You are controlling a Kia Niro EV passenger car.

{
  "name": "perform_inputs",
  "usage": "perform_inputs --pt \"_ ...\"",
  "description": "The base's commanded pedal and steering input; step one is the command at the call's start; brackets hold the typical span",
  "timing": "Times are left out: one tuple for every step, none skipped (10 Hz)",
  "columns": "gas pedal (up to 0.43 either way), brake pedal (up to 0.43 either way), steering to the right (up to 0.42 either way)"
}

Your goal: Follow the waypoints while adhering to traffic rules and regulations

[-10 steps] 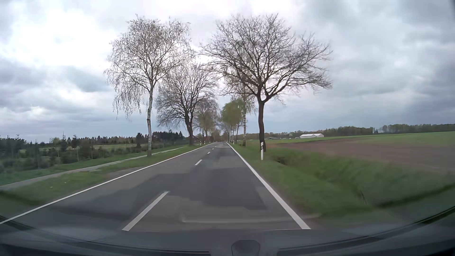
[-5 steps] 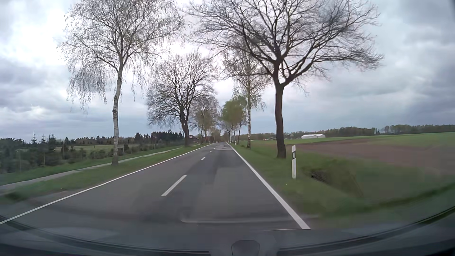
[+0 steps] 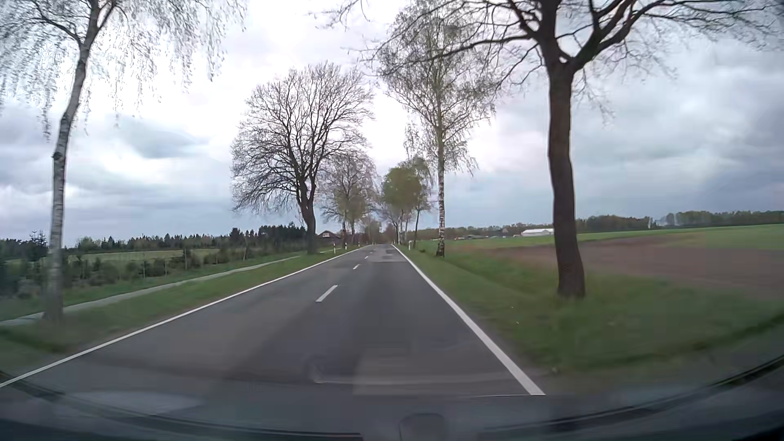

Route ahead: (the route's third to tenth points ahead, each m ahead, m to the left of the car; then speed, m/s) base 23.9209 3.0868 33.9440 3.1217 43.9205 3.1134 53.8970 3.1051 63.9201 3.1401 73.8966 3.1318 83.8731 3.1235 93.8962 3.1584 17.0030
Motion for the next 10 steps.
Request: perform_inputs --pt "0.13 0.0 -0.004" --pt "0.13 0.0 -0.005" --pt "0.13 0.0 -0.004" --pt "0.13 0.0 -0.004" --pt "0.13 0.0 -0.004" --pt "0.13 0.0 -0.003" --pt "0.13 0.0 -0.003" --pt "0.13 0.0 -0.003" --pt "0.13 0.0 -0.003" --pt "0.13 0.0 -0.003"
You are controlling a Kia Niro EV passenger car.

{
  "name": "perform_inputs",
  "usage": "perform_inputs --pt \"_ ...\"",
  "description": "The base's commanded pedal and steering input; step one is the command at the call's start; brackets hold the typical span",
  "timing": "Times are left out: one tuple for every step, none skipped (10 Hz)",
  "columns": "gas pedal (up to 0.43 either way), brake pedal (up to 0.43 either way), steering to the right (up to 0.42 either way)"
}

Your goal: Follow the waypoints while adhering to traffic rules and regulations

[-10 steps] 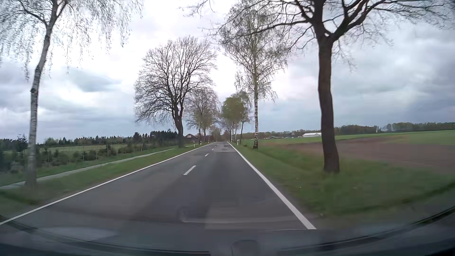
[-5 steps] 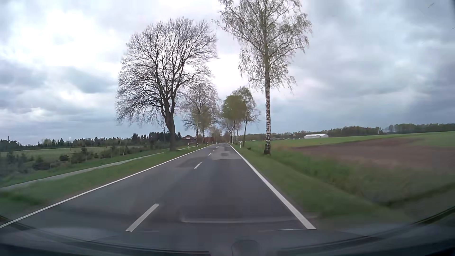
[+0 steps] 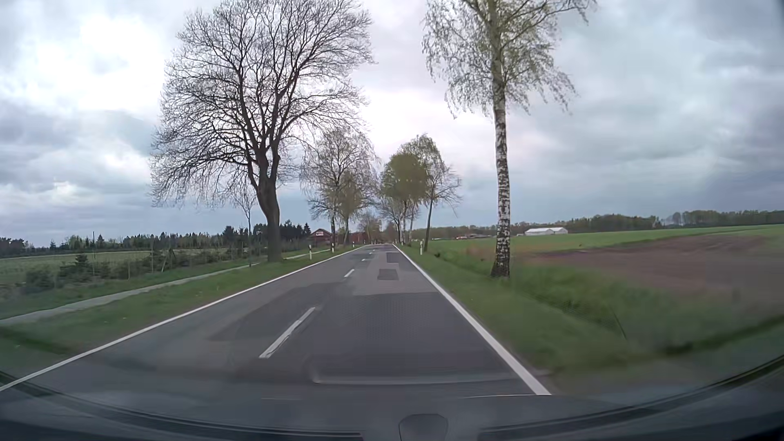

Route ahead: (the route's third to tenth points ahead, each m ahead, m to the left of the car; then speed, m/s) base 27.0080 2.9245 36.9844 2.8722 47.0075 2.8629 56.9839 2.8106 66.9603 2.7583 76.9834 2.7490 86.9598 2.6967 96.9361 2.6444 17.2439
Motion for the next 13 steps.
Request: perform_inputs --pt "0.13 0.0 -0.003" --pt "0.13 0.0 -0.003" --pt "0.13 0.0 -0.003" --pt "0.13 0.0 -0.003" --pt "0.13 0.0 -0.003" --pt "0.13 0.0 -0.003" --pt "0.13 0.0 -0.003" --pt "0.13 0.0 -0.003" --pt "0.13 0.0 -0.003" --pt "0.13 0.0 -0.003" --pt "0.13 0.0 -0.003" --pt "0.13 0.0 -0.003" --pt "0.13 0.0 -0.003"
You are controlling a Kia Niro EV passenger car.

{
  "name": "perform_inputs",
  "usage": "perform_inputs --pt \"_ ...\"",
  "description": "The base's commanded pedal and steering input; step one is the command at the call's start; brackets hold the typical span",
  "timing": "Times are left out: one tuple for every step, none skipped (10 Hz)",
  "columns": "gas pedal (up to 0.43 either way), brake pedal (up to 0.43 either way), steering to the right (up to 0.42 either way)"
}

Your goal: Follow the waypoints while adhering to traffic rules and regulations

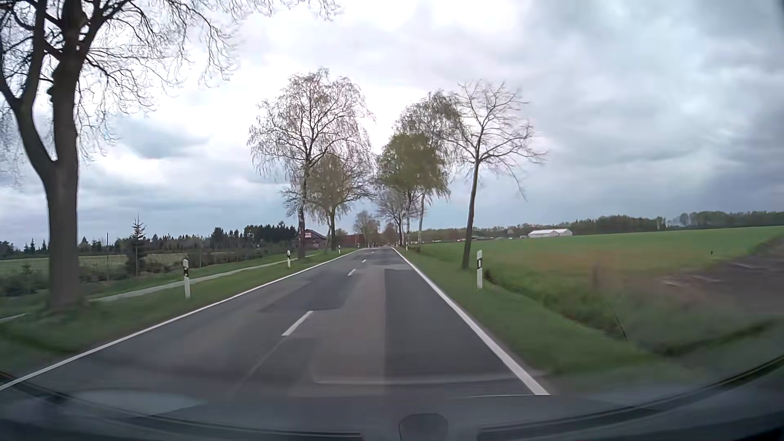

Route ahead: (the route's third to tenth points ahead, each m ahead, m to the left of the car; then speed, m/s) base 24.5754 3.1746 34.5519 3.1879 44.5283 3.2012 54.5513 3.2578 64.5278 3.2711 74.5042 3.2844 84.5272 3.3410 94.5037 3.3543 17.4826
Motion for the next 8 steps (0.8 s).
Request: perform_inputs --pt "0.13 0.0 -0.003" --pt "0.13 0.0 -0.003" --pt "0.13 0.0 -0.003" --pt "0.13 0.0 -0.003" --pt "0.13 0.0 -0.003" --pt "0.13 0.0 -0.003" --pt "0.13 0.0 -0.004" --pt "0.13 0.0 -0.005"
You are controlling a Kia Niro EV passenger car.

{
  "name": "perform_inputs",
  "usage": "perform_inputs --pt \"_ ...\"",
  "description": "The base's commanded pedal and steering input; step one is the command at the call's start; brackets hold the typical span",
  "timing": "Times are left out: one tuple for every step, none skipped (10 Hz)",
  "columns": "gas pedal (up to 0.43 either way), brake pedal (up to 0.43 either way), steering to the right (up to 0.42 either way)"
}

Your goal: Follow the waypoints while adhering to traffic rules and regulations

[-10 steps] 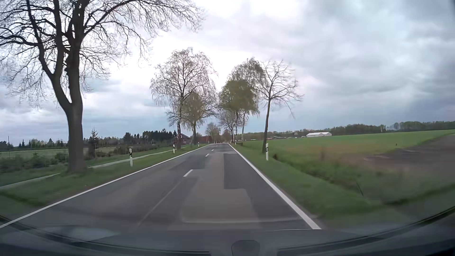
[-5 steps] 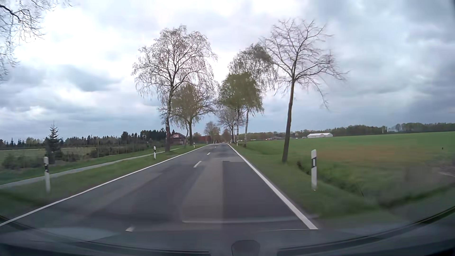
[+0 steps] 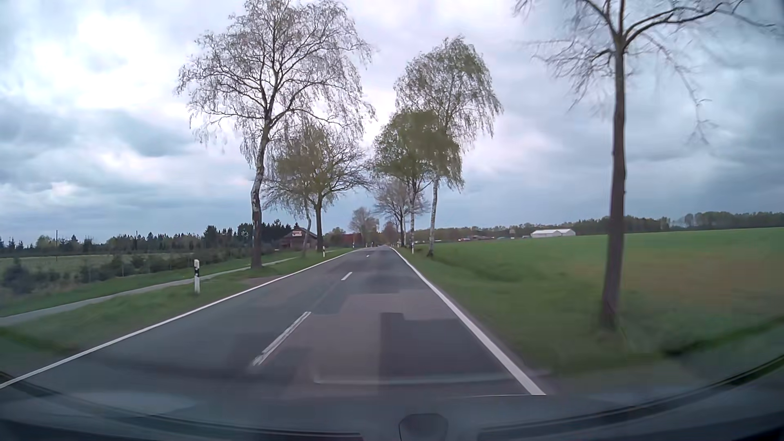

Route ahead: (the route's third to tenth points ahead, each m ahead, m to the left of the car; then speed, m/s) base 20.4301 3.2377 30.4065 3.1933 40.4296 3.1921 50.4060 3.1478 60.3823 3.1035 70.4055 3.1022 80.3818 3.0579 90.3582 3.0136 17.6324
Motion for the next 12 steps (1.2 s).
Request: perform_inputs --pt "0.13 0.0 -0.005" --pt "0.13 0.0 -0.005" --pt "0.13 0.0 -0.005" --pt "0.13 0.0 -0.005" --pt "0.13 0.0 -0.005" --pt "0.13 0.0 -0.005" --pt "0.13 0.0 -0.005" --pt "0.118 0.0 -0.005" --pt "0.118 0.0 -0.005" --pt "0.118 0.0 -0.005" --pt "0.118 0.0 -0.005" --pt "0.118 0.0 -0.004"
